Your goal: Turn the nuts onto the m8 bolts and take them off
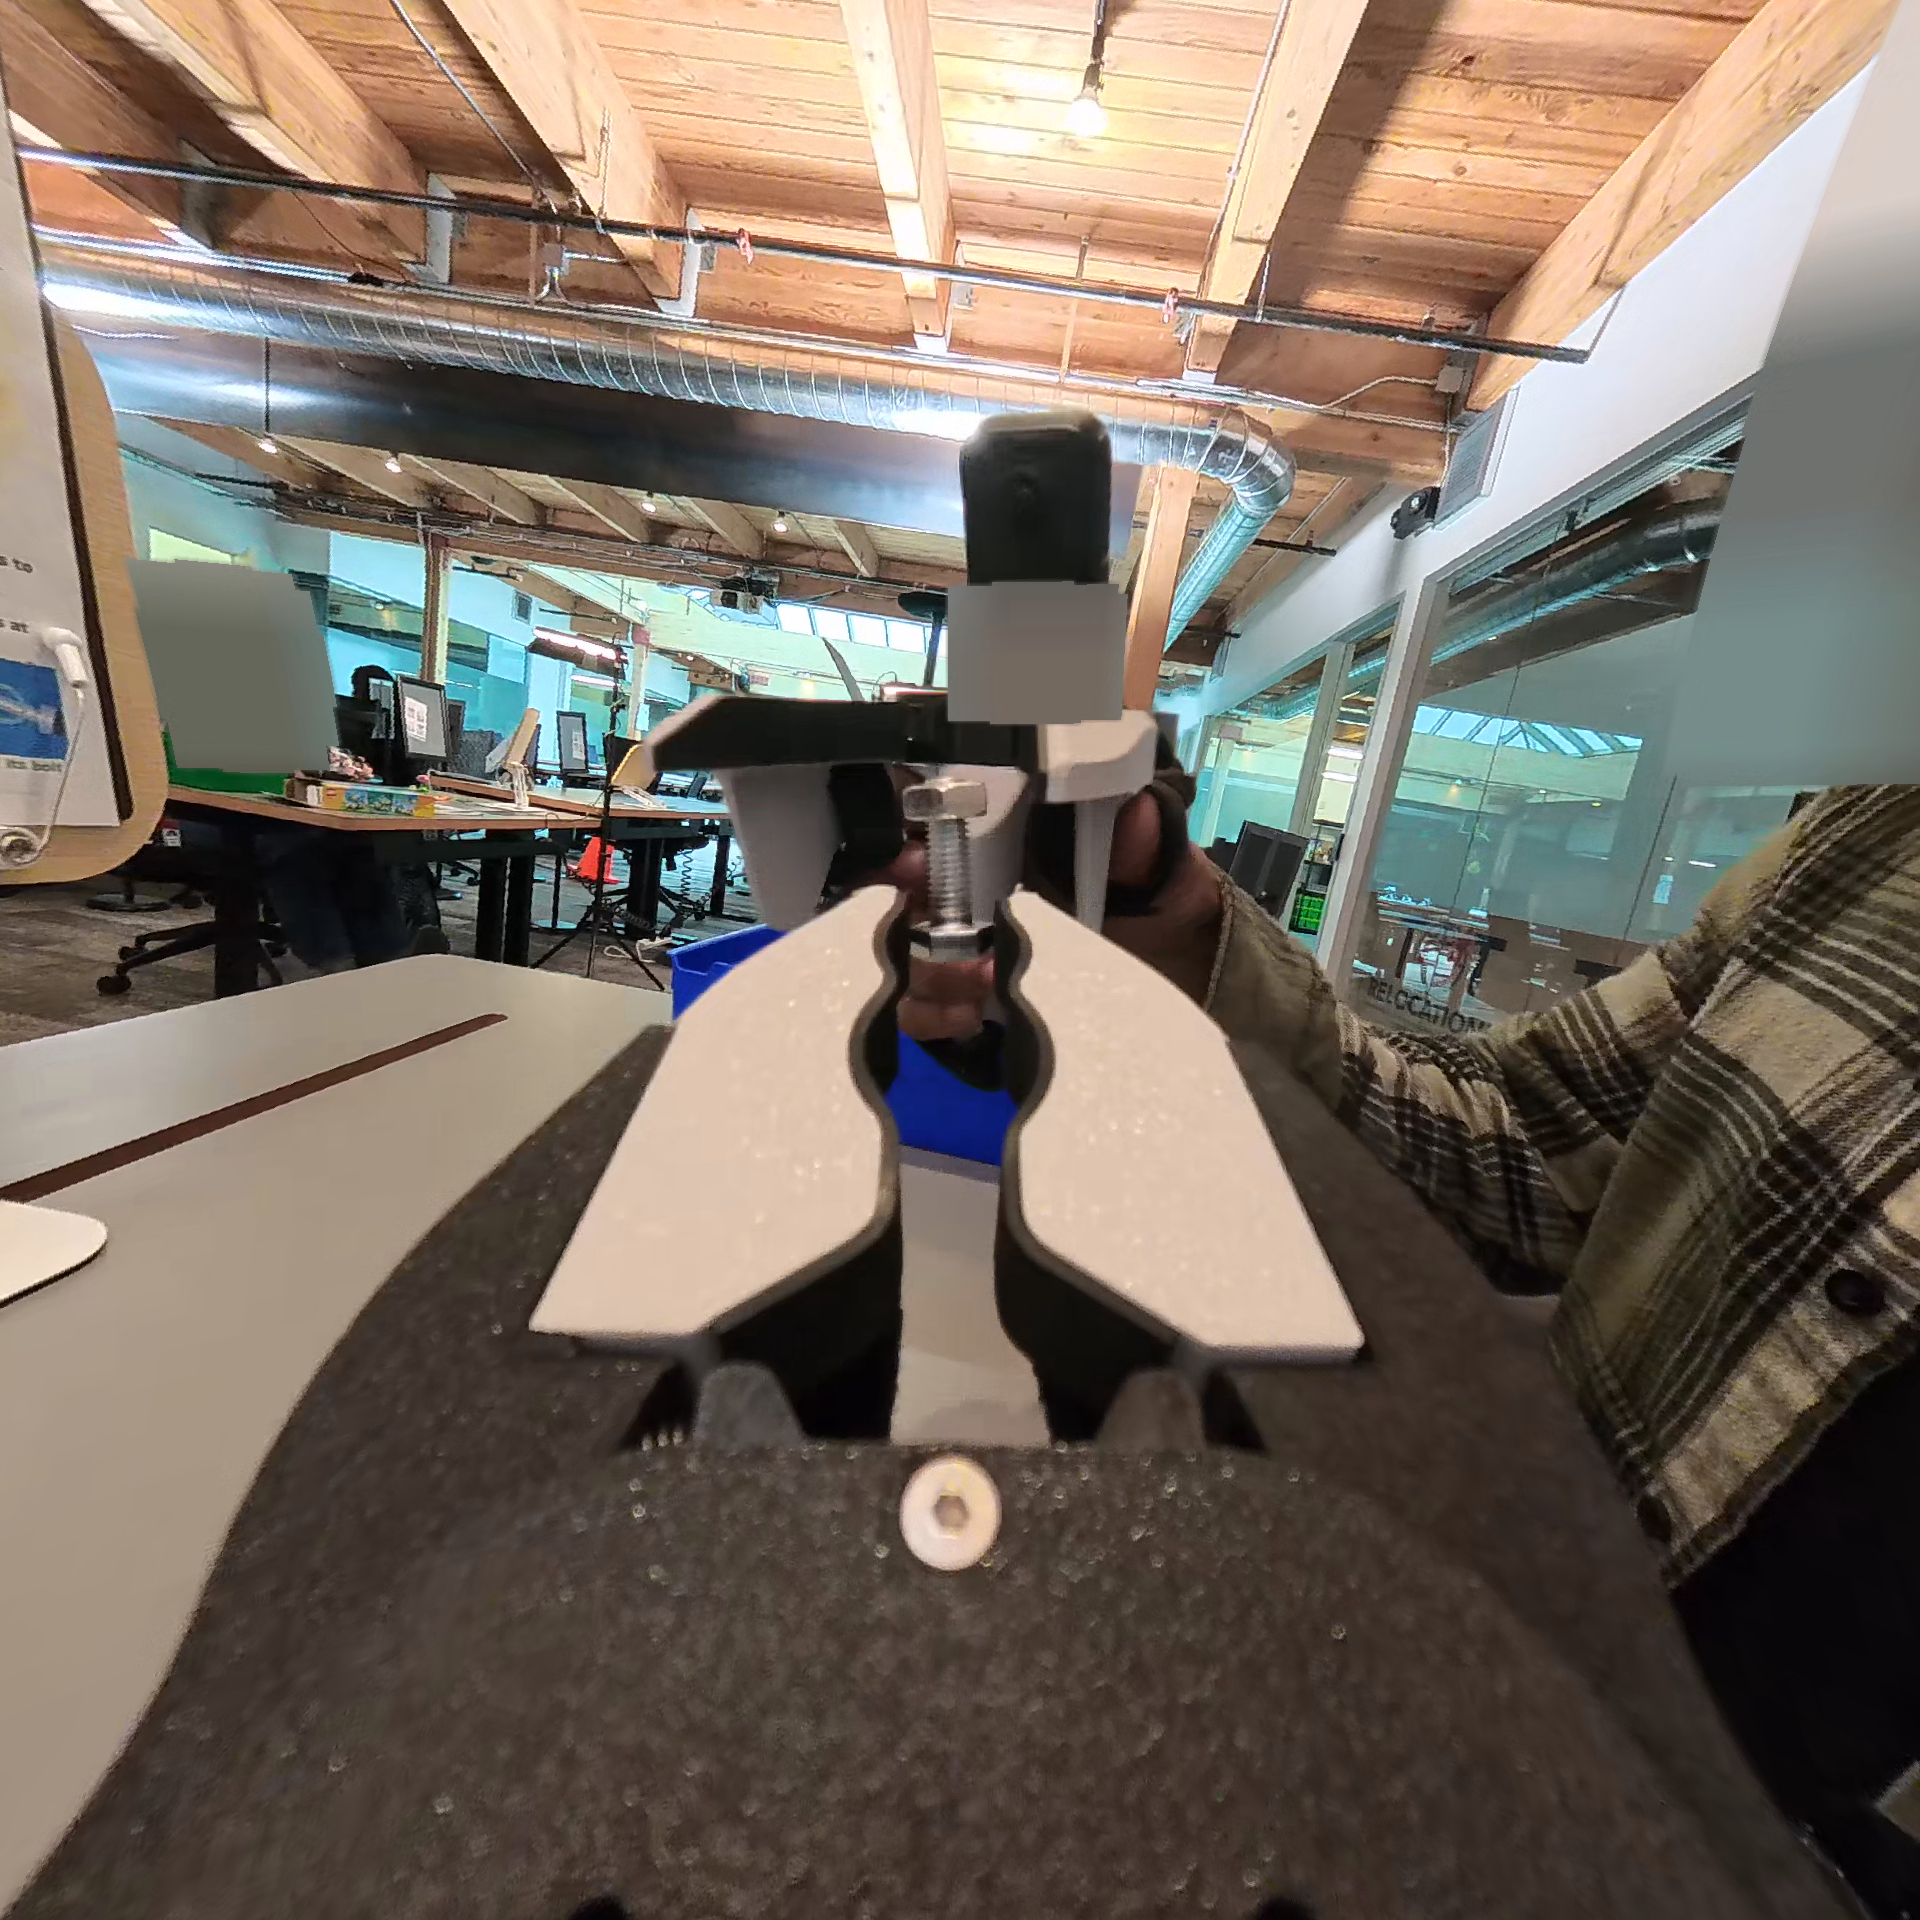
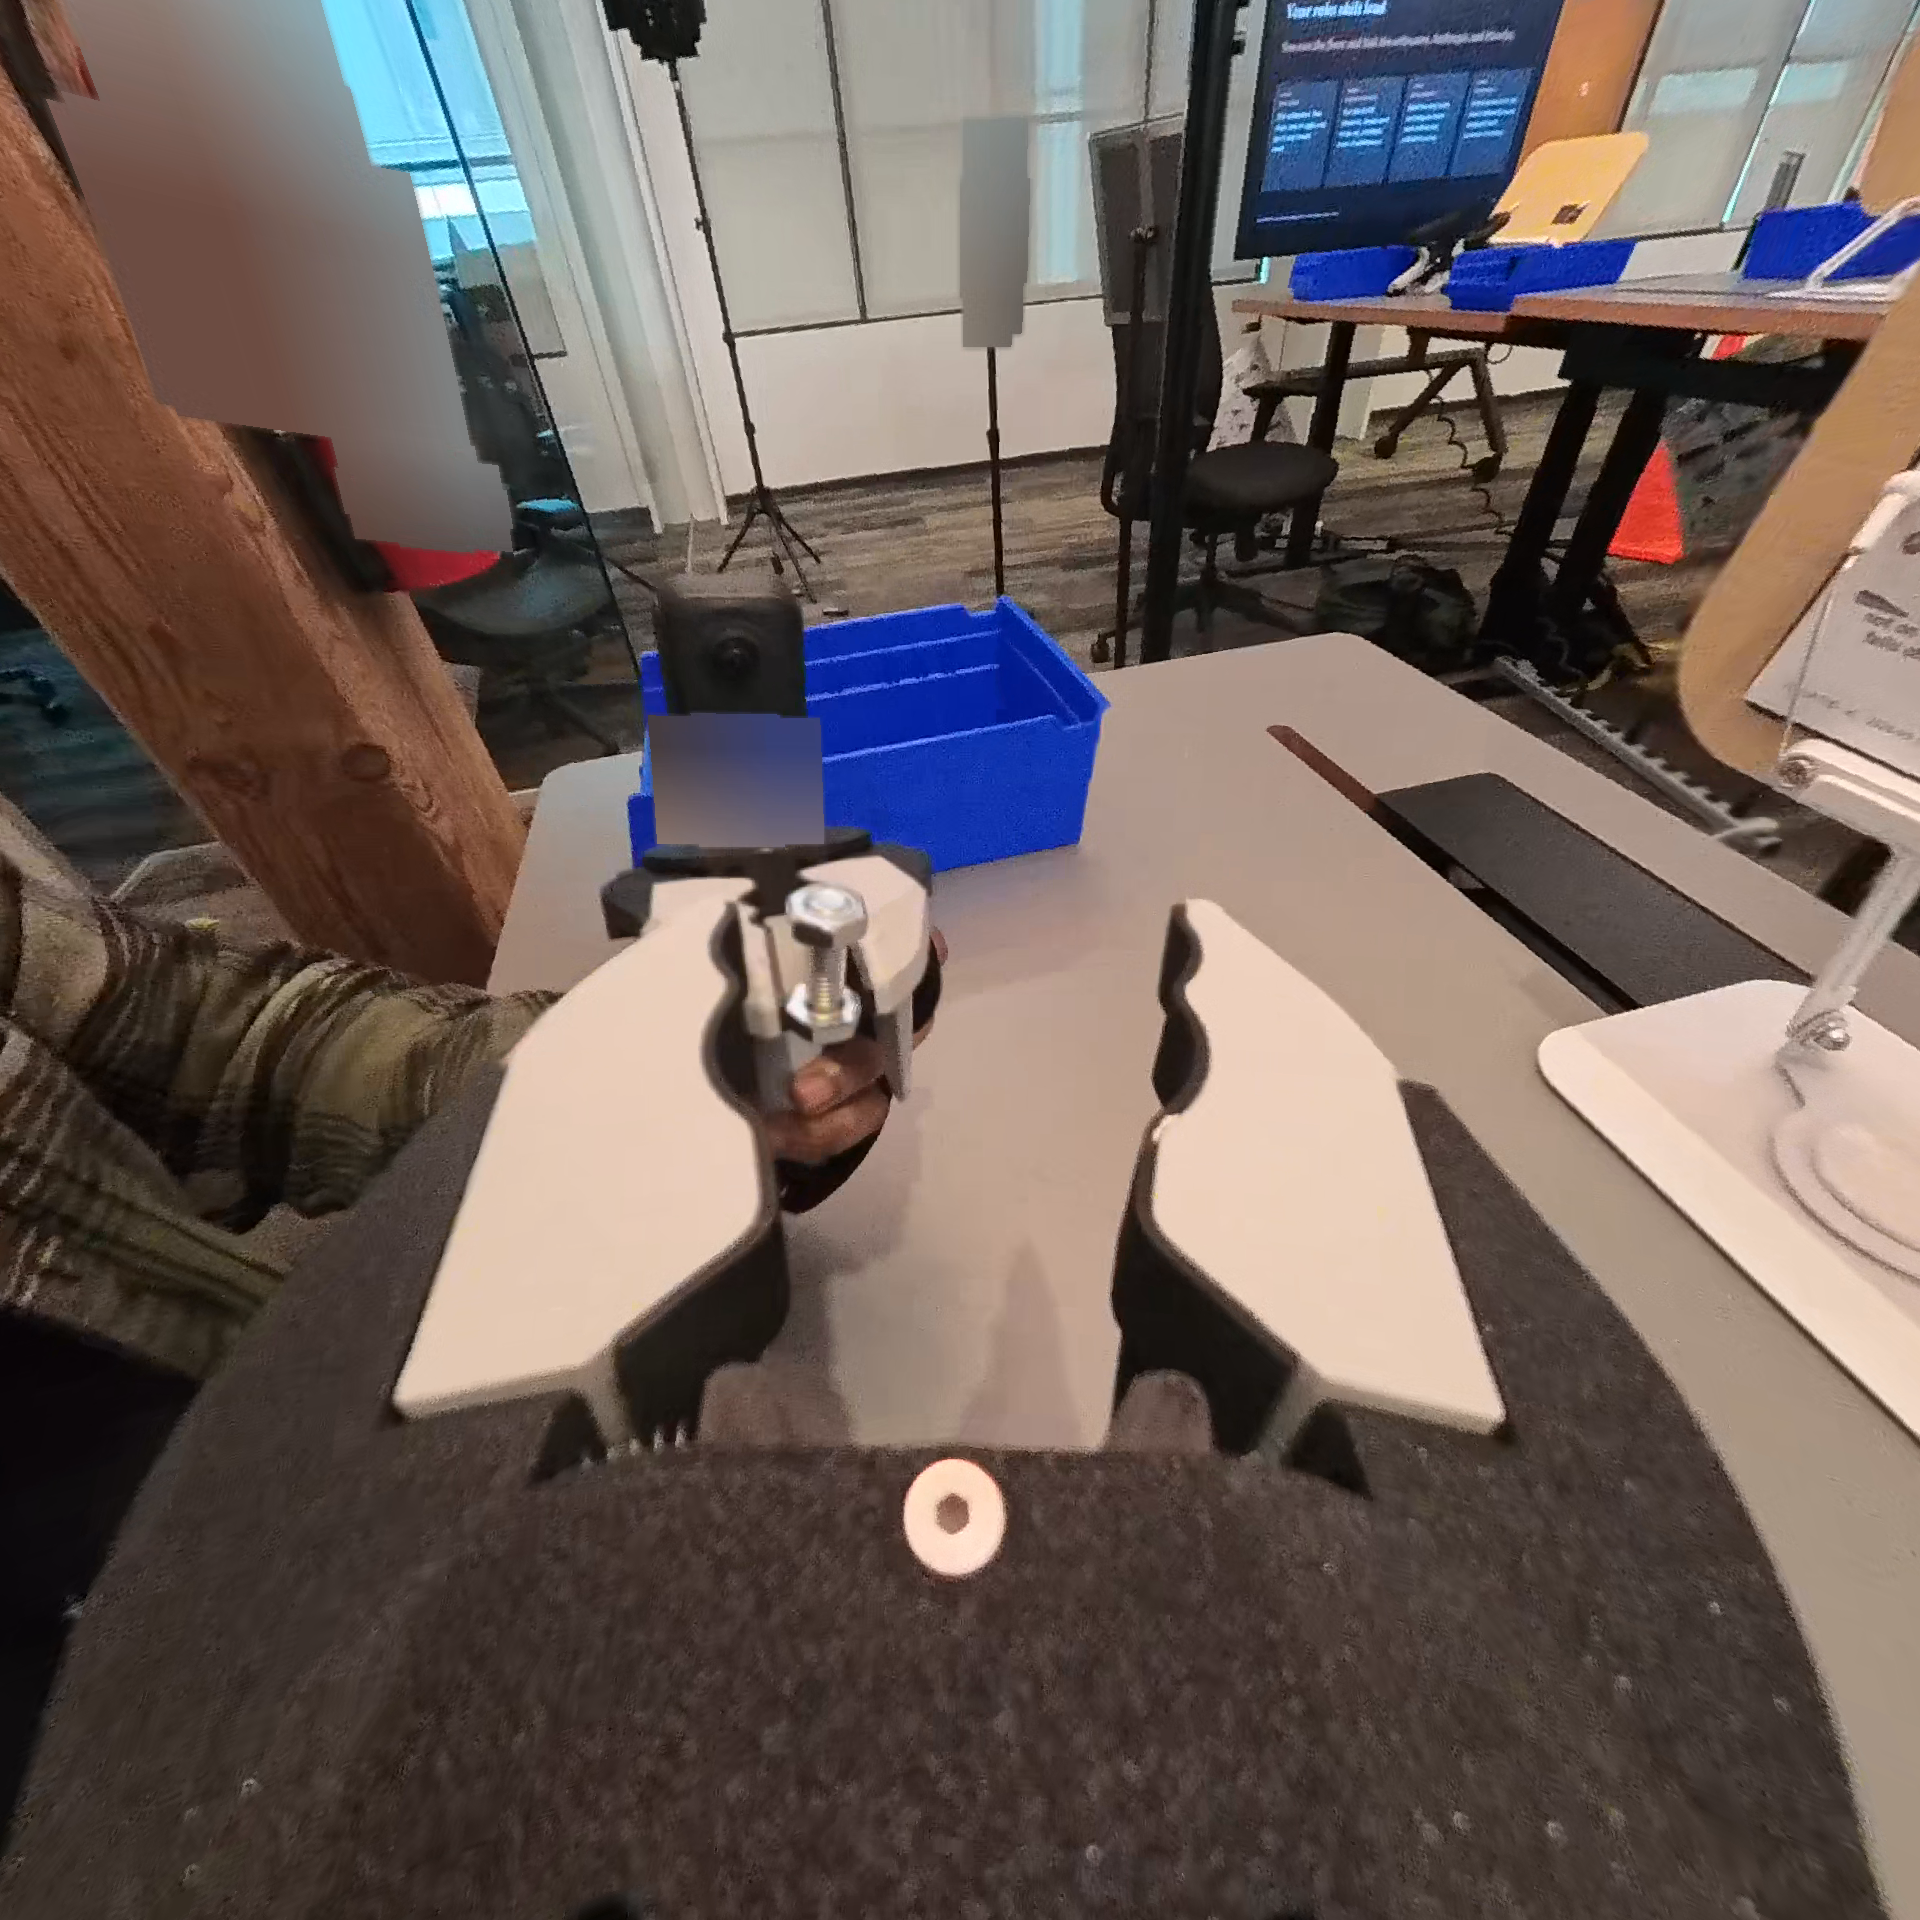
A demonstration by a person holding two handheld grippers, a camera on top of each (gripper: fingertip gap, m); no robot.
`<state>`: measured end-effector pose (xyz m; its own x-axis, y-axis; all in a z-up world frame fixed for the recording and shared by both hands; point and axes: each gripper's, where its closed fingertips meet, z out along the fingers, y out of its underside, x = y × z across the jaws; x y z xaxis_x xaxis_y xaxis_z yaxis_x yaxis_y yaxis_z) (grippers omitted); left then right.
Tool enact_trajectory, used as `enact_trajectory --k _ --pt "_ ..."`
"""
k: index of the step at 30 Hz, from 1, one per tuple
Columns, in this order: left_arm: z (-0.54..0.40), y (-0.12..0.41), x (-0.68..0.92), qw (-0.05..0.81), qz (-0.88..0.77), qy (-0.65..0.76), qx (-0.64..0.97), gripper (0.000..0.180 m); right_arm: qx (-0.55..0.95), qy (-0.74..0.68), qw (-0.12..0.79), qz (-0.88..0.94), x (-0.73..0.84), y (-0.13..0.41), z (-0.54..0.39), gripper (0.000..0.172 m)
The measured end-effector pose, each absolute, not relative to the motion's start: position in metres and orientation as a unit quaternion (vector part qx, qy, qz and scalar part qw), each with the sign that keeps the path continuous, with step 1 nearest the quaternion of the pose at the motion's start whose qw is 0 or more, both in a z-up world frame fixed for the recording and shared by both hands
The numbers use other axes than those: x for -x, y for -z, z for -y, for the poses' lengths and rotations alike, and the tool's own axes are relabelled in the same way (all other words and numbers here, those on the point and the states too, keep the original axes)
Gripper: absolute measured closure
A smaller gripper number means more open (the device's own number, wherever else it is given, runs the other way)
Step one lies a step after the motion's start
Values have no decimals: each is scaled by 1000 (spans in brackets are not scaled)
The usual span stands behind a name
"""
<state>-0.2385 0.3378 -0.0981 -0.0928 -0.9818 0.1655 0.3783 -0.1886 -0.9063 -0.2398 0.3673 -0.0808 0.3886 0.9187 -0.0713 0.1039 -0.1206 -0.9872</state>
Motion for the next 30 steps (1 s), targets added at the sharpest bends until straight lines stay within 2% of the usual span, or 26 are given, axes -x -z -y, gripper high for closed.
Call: enact_trajectory --k 19,24,25,26,30 --pt "-336 95 243 535 -359 645 411 166 654 -391 531 371 224 79 -375 98" --pt "-333 95 241 534 -362 646 409 166 662 -377 512 397 241 88 -371 92" --pt "-334 95 241 535 -361 644 411 166 668 -364 516 393 235 89 -376 87" --pt "-334 94 243 535 -360 646 408 166 673 -360 519 385 229 89 -379 96" --pt "-335 94 243 534 -359 647 408 166 651 -401 520 381 232 78 -371 95"
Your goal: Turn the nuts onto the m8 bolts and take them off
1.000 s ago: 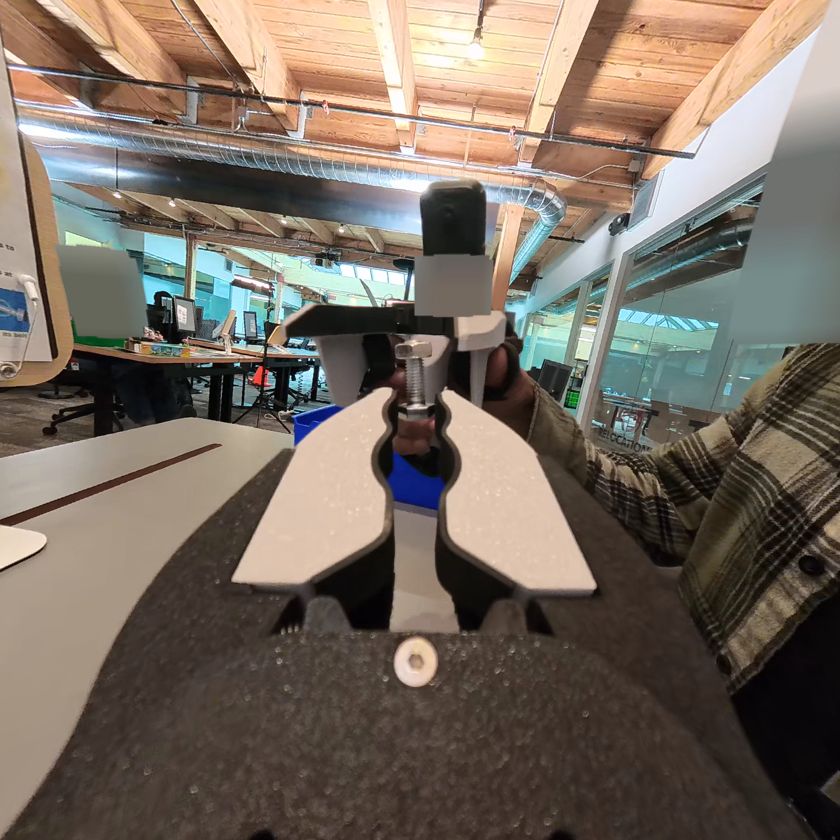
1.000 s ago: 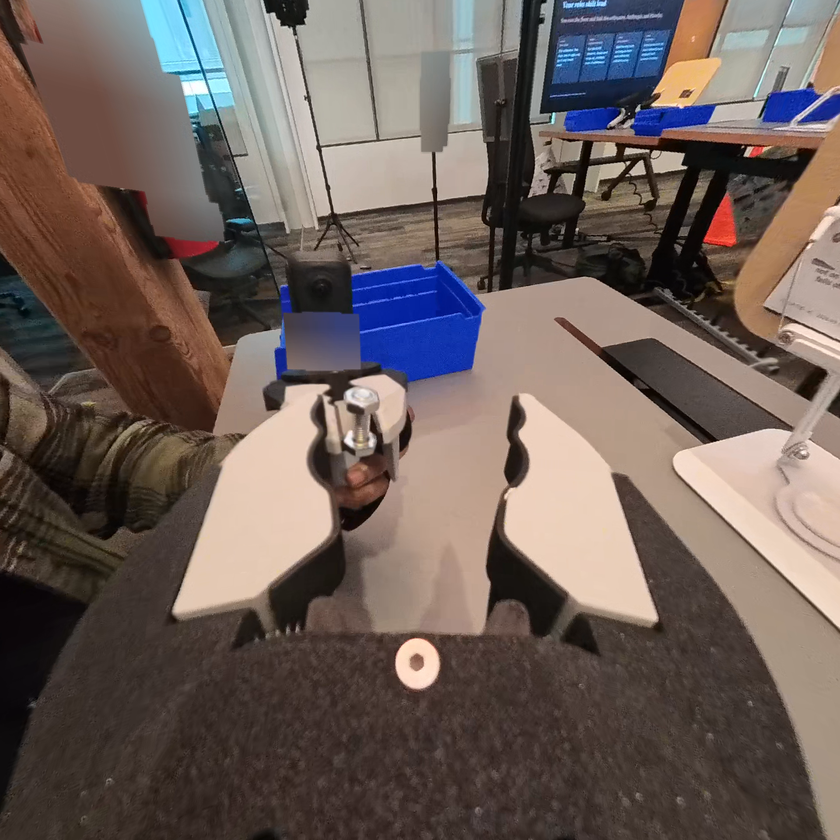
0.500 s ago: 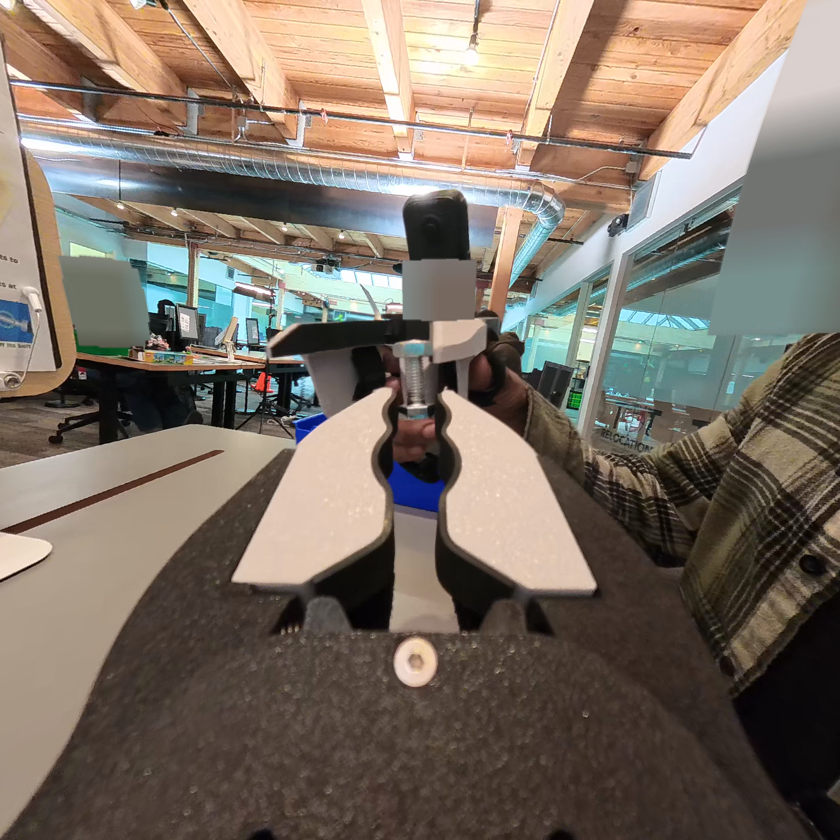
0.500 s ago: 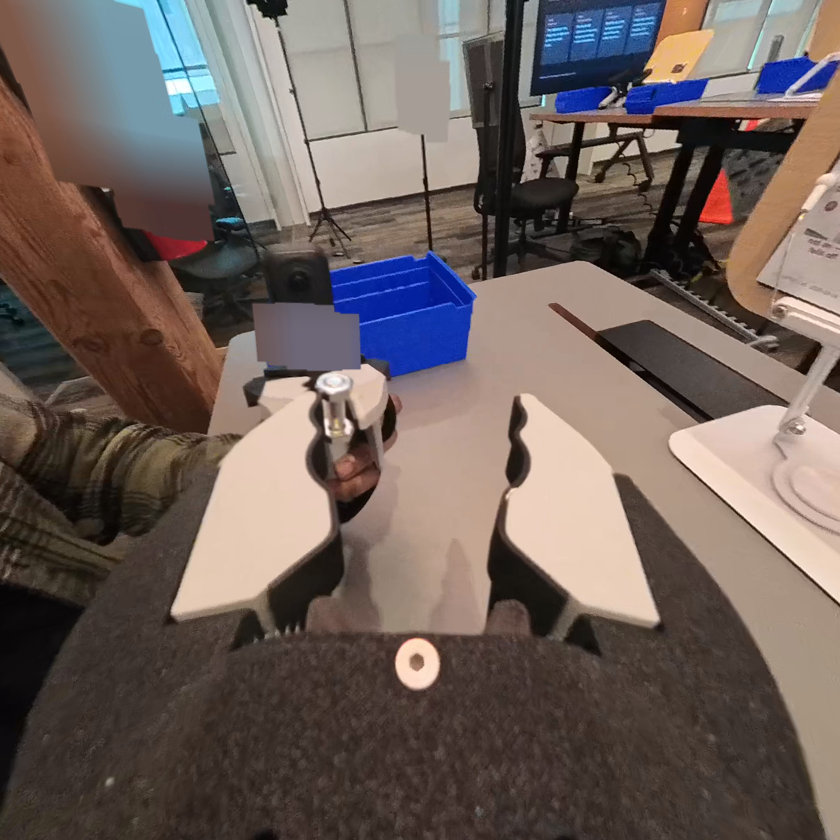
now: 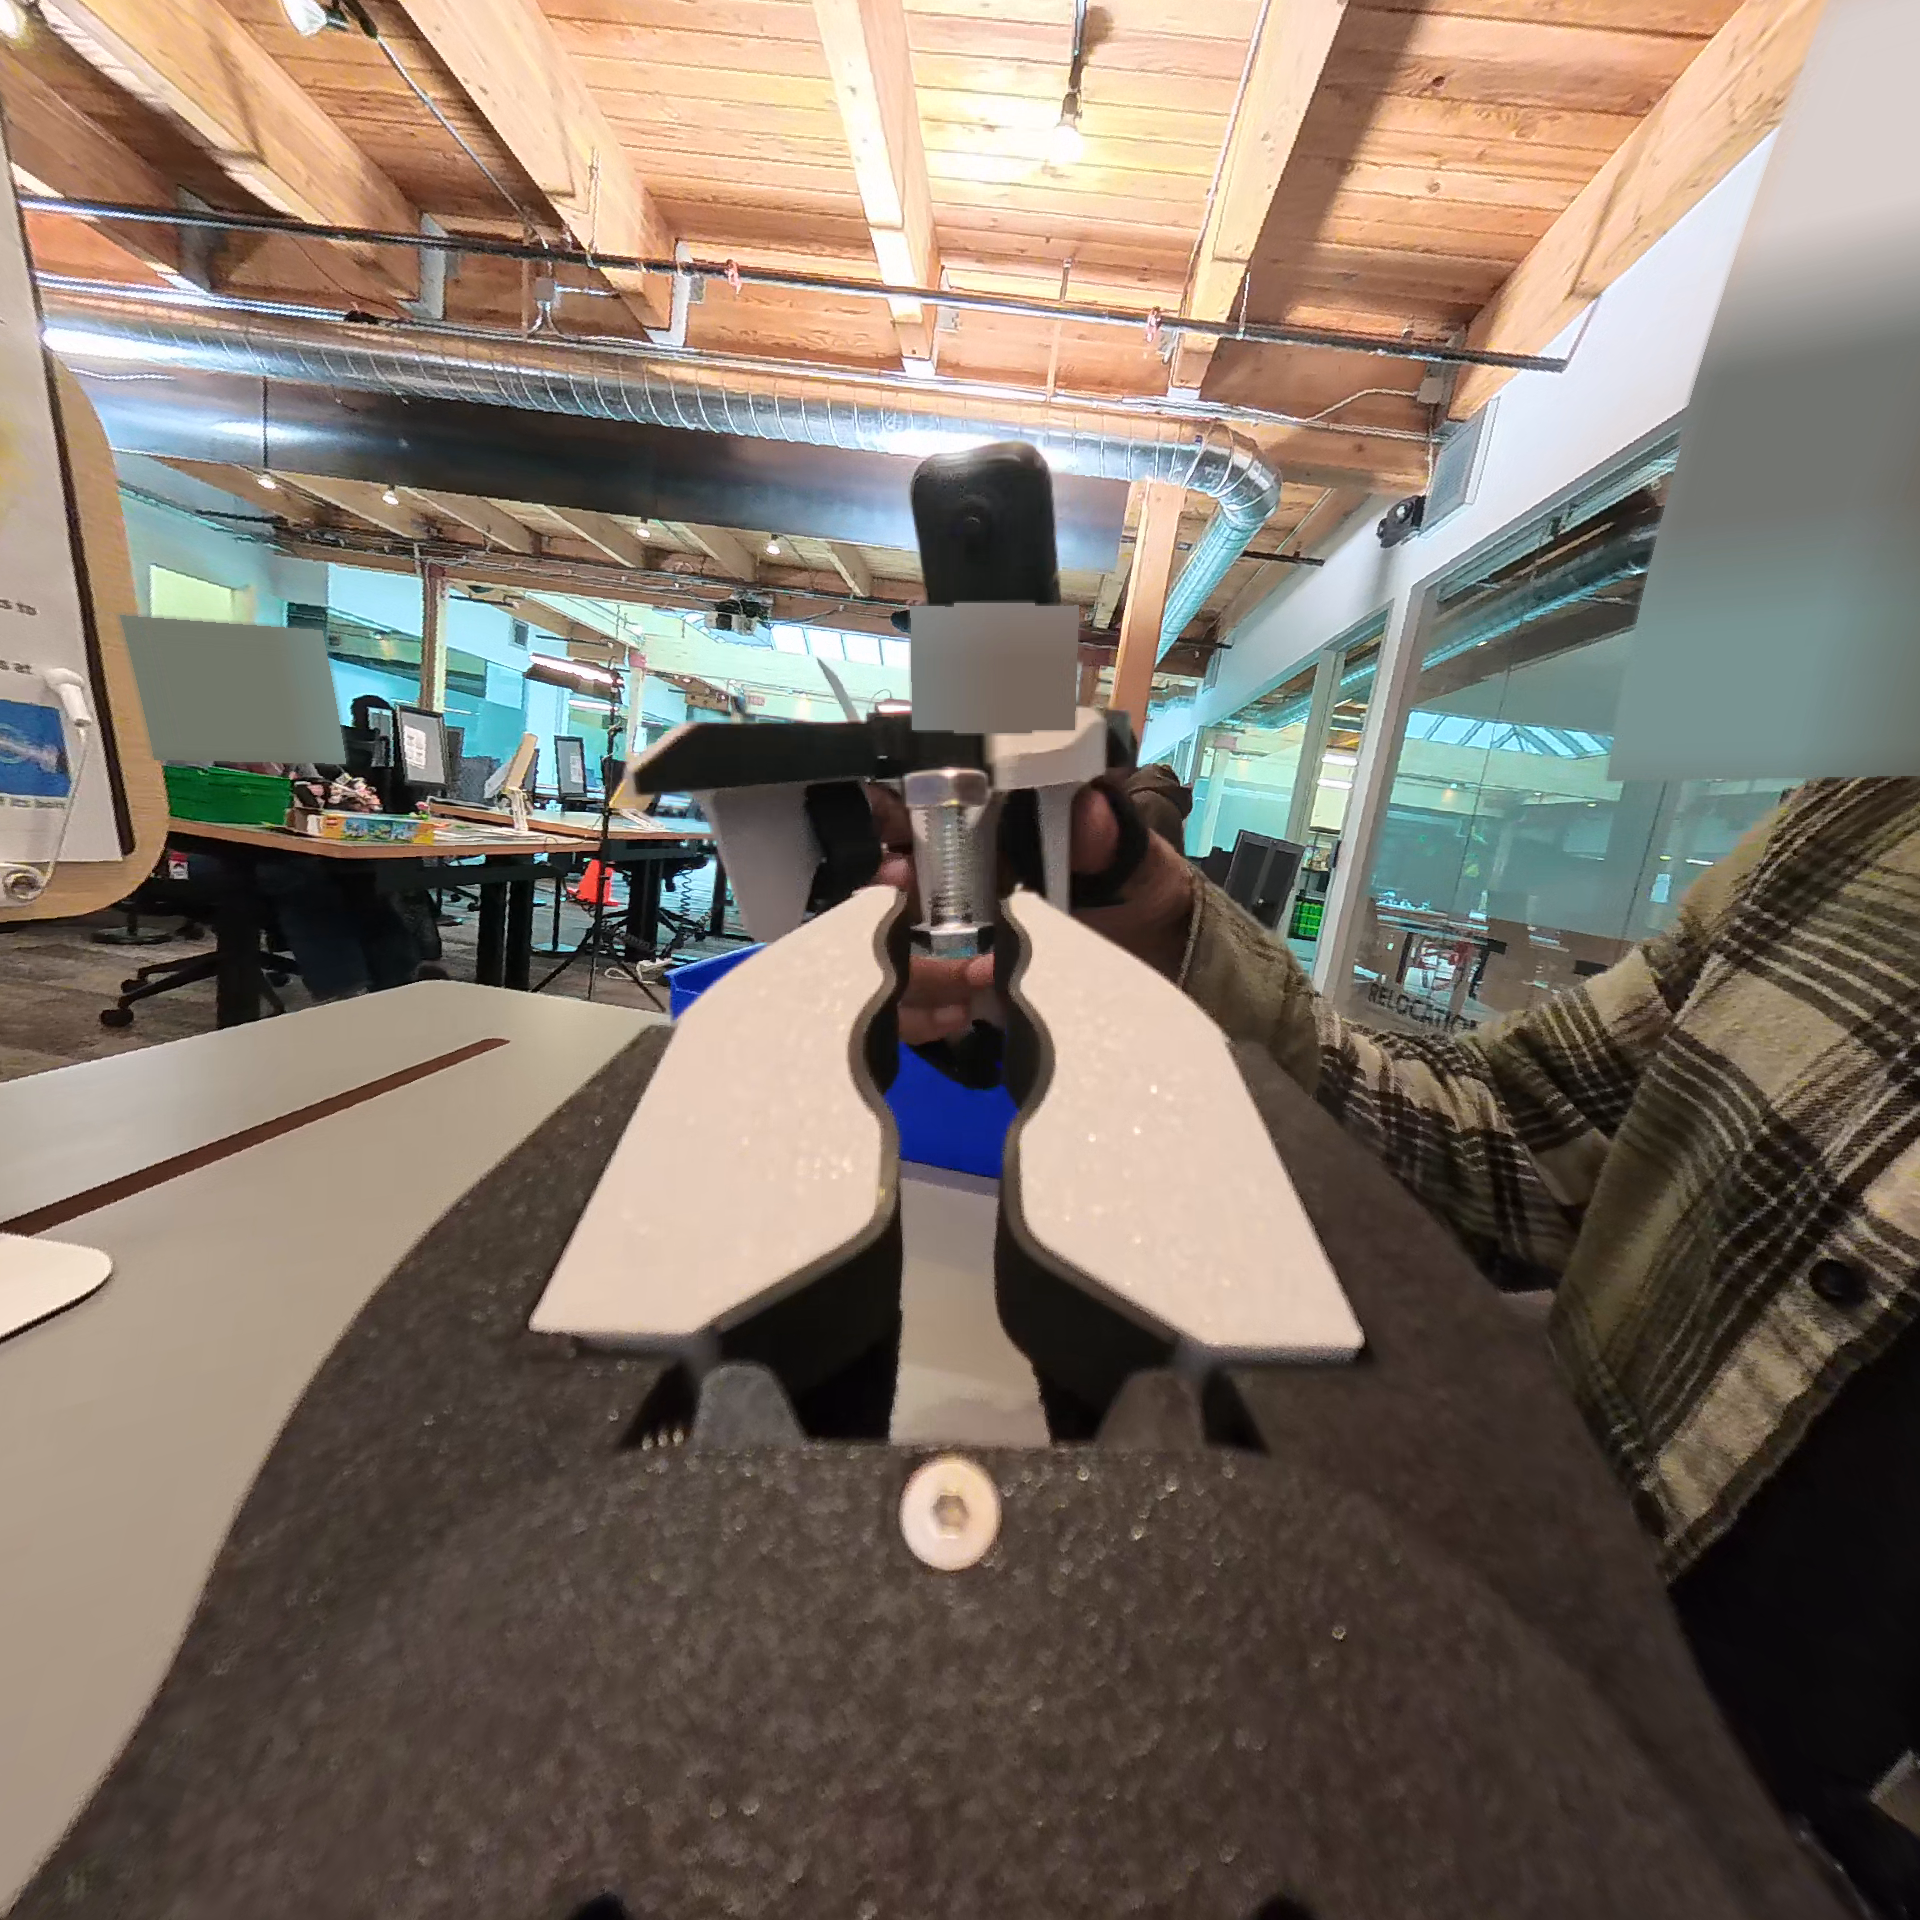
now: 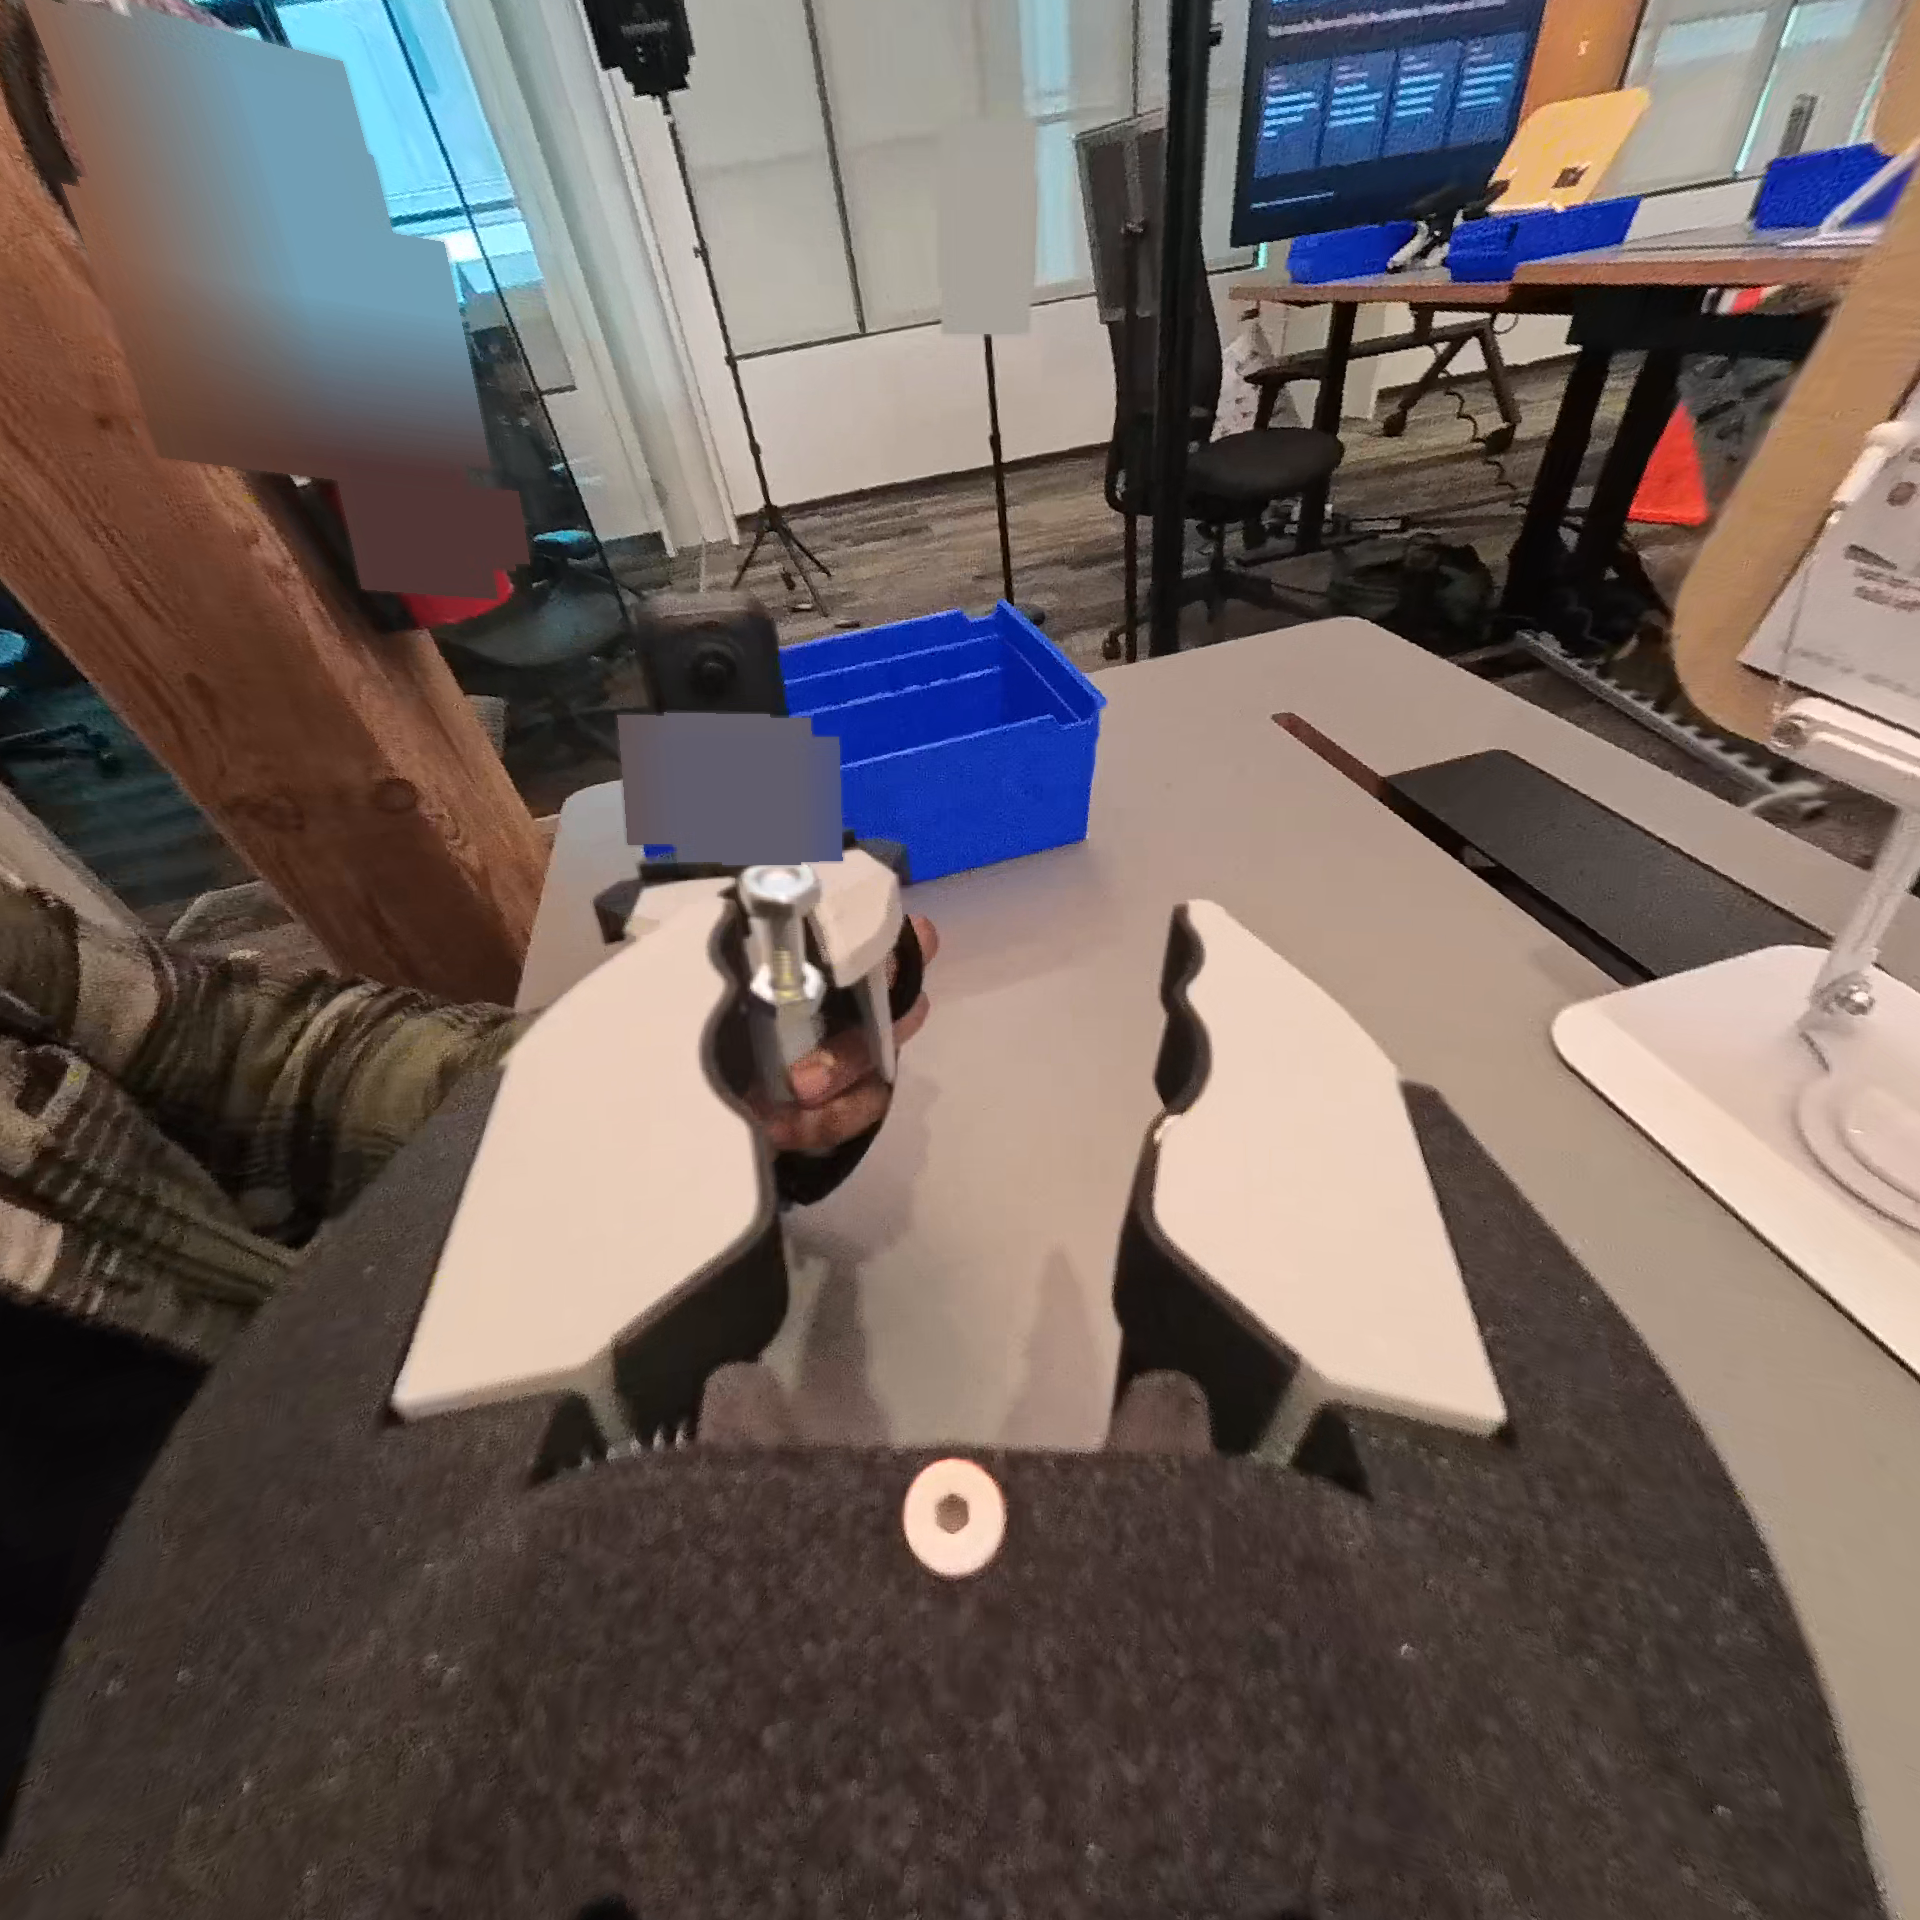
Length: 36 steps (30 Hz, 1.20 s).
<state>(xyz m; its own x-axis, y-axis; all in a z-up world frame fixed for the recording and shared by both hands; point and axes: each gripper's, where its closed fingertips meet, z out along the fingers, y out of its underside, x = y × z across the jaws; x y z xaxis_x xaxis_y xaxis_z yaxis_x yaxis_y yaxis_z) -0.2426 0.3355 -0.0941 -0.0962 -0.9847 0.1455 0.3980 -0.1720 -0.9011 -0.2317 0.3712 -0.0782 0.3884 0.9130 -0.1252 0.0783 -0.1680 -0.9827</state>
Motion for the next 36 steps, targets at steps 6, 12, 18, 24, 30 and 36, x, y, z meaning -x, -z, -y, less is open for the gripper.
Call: enact_trajectory --k 6,12,18,24,30,36 --pt "-334 94 242 537 -361 643 409 166 662 -388 511 388 235 84 -374 88" --pt "-333 92 243 536 -358 650 402 166 645 -407 508 400 239 79 -364 92" --pt "-333 92 243 539 -359 647 403 166 621 -460 485 410 248 76 -348 129" --pt "-328 92 242 531 -368 653 396 166 603 -468 449 464 256 78 -334 156" --pt "-309 92 234 494 -402 677 368 166 506 -488 371 607 249 79 -309 157" --pt "-321 90 239 520 -378 664 382 166 590 -428 457 509 248 67 -345 83"
